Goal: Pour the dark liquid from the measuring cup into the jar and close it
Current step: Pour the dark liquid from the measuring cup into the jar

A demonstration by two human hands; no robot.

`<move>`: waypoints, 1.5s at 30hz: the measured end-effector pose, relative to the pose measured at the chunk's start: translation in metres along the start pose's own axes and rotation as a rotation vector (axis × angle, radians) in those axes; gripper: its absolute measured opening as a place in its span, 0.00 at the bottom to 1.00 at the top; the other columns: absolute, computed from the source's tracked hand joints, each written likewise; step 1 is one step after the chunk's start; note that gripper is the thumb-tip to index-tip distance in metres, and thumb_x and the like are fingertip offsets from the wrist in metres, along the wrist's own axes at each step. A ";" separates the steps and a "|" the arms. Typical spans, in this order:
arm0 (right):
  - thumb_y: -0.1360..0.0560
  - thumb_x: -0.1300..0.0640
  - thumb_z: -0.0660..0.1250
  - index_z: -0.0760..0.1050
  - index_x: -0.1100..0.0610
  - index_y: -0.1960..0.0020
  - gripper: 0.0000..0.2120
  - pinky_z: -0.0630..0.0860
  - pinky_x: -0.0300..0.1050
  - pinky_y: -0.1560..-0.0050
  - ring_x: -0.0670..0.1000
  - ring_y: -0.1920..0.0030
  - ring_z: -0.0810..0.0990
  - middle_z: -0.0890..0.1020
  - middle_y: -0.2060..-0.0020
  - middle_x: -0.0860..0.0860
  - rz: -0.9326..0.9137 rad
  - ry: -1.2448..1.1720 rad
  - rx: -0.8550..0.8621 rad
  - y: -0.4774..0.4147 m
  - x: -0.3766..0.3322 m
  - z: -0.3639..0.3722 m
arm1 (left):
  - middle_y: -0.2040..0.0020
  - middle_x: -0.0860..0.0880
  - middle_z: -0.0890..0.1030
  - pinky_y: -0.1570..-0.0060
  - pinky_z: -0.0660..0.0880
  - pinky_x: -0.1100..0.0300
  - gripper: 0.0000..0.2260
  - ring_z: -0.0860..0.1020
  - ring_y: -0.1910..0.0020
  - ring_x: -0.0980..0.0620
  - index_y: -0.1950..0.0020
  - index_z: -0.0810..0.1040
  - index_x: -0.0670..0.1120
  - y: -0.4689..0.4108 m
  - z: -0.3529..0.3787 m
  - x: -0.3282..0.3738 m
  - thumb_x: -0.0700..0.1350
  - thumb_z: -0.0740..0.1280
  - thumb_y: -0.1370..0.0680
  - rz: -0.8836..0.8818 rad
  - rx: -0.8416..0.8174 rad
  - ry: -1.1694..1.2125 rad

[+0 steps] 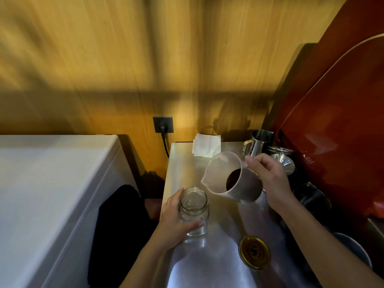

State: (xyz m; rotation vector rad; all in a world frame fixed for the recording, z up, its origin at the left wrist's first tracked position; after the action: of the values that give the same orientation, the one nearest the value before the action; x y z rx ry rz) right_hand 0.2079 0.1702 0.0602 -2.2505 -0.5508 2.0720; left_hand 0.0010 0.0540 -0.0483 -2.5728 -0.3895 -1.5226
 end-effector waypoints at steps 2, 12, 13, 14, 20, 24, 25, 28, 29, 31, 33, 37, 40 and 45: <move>0.30 0.51 0.68 0.70 0.62 0.68 0.16 0.65 0.42 0.65 0.48 0.68 0.70 0.71 0.71 0.57 -0.050 0.059 -0.047 -0.006 -0.011 0.004 | 0.33 0.52 0.69 0.31 0.63 0.53 0.40 0.63 0.34 0.53 0.32 0.63 0.58 -0.001 0.001 0.001 0.52 0.80 0.38 0.010 0.018 0.011; 0.28 0.57 0.68 0.72 0.60 0.67 0.11 0.66 0.46 0.65 0.49 0.67 0.70 0.71 0.72 0.49 -0.242 0.414 -0.269 -0.017 -0.045 0.030 | 0.40 0.55 0.72 0.37 0.68 0.57 0.33 0.70 0.37 0.54 0.44 0.65 0.69 -0.005 0.004 0.001 0.55 0.78 0.42 0.026 0.037 0.054; 0.28 0.56 0.68 0.72 0.59 0.67 0.11 0.66 0.45 0.64 0.49 0.66 0.70 0.71 0.71 0.48 -0.247 0.434 -0.287 -0.017 -0.048 0.034 | 0.39 0.55 0.72 0.38 0.68 0.58 0.34 0.69 0.37 0.54 0.43 0.65 0.68 -0.006 0.005 0.000 0.56 0.78 0.42 0.014 0.038 0.059; 0.28 0.56 0.68 0.71 0.57 0.67 0.11 0.65 0.45 0.64 0.48 0.66 0.70 0.71 0.70 0.48 -0.259 0.460 -0.302 -0.017 -0.052 0.037 | 0.39 0.55 0.72 0.38 0.68 0.58 0.35 0.69 0.37 0.54 0.41 0.65 0.66 -0.006 0.006 -0.002 0.56 0.78 0.43 0.003 0.037 0.064; 0.28 0.56 0.68 0.71 0.59 0.66 0.11 0.63 0.45 0.64 0.51 0.64 0.69 0.69 0.70 0.46 -0.382 0.639 -0.395 -0.016 -0.067 0.055 | 0.41 0.59 0.70 0.38 0.67 0.58 0.38 0.67 0.37 0.54 0.37 0.64 0.63 -0.006 0.011 -0.006 0.57 0.78 0.42 -0.025 0.047 0.066; 0.28 0.55 0.68 0.75 0.59 0.60 0.07 0.64 0.41 0.62 0.49 0.63 0.69 0.72 0.68 0.47 -0.442 0.681 -0.463 -0.018 -0.071 0.067 | 0.42 0.61 0.70 0.35 0.66 0.57 0.36 0.67 0.37 0.55 0.40 0.63 0.66 -0.005 0.010 -0.005 0.58 0.77 0.44 -0.020 0.061 0.066; 0.28 0.55 0.68 0.76 0.60 0.59 0.07 0.64 0.42 0.61 0.50 0.62 0.70 0.75 0.66 0.50 -0.456 0.686 -0.480 -0.019 -0.072 0.070 | 0.42 0.61 0.70 0.36 0.66 0.57 0.36 0.67 0.37 0.55 0.42 0.63 0.68 -0.004 0.009 -0.004 0.59 0.76 0.44 -0.019 0.062 0.065; 0.27 0.54 0.67 0.78 0.60 0.55 0.09 0.66 0.48 0.55 0.51 0.58 0.73 0.78 0.61 0.51 -0.492 0.733 -0.532 -0.022 -0.072 0.077 | 0.43 0.61 0.70 0.36 0.66 0.57 0.35 0.67 0.37 0.55 0.42 0.62 0.67 -0.004 0.009 -0.004 0.59 0.76 0.44 -0.027 0.062 0.062; 0.27 0.53 0.67 0.79 0.59 0.54 0.09 0.66 0.48 0.54 0.51 0.58 0.72 0.78 0.61 0.50 -0.505 0.744 -0.544 -0.022 -0.072 0.079 | 0.43 0.62 0.70 0.36 0.66 0.57 0.36 0.67 0.37 0.55 0.41 0.62 0.66 -0.004 0.010 -0.004 0.60 0.76 0.44 -0.030 0.061 0.062; 0.27 0.52 0.67 0.79 0.59 0.54 0.10 0.65 0.47 0.55 0.51 0.59 0.71 0.78 0.62 0.51 -0.523 0.763 -0.562 -0.022 -0.071 0.082 | 0.44 0.64 0.69 0.37 0.65 0.58 0.37 0.66 0.38 0.55 0.40 0.62 0.65 -0.004 0.010 -0.005 0.60 0.76 0.44 -0.033 0.059 0.059; 0.27 0.51 0.66 0.79 0.59 0.53 0.11 0.67 0.49 0.54 0.52 0.58 0.72 0.79 0.61 0.53 -0.524 0.781 -0.585 -0.021 -0.072 0.084 | 0.43 0.62 0.69 0.37 0.65 0.57 0.37 0.66 0.37 0.55 0.40 0.62 0.65 -0.004 0.010 -0.005 0.59 0.76 0.44 -0.037 0.063 0.058; 0.27 0.49 0.65 0.78 0.58 0.50 0.13 0.69 0.52 0.51 0.52 0.55 0.72 0.79 0.59 0.53 -0.517 0.816 -0.620 -0.022 -0.070 0.088 | 0.44 0.63 0.69 0.38 0.64 0.58 0.36 0.66 0.38 0.56 0.41 0.62 0.66 -0.004 0.010 -0.004 0.59 0.76 0.44 -0.036 0.073 0.049; 0.27 0.48 0.65 0.78 0.57 0.50 0.14 0.69 0.52 0.51 0.52 0.56 0.71 0.76 0.61 0.49 -0.515 0.835 -0.633 -0.022 -0.070 0.089 | 0.43 0.62 0.69 0.36 0.66 0.56 0.37 0.67 0.37 0.55 0.41 0.62 0.66 -0.005 0.010 -0.002 0.60 0.76 0.44 -0.033 0.079 0.051; 0.26 0.49 0.65 0.80 0.57 0.53 0.12 0.60 0.42 0.55 0.48 0.61 0.68 0.69 0.69 0.42 -0.593 0.864 -0.674 -0.019 -0.074 0.094 | 0.41 0.57 0.71 0.33 0.67 0.48 0.38 0.69 0.36 0.52 0.40 0.63 0.63 -0.006 0.010 -0.001 0.59 0.76 0.45 -0.036 0.071 0.061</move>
State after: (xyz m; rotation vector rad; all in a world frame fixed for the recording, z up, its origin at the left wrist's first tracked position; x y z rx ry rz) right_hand 0.1084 0.1476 0.1262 -2.4906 -1.6787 0.5745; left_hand 0.0071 0.0618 -0.0539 -2.4721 -0.4756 -1.5655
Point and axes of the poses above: each hand's wrist, its own y-axis away from the middle knuckle, its own z-axis out of the palm, x = y × z, the point moved 4 cm from there along -y, towards the middle knuckle
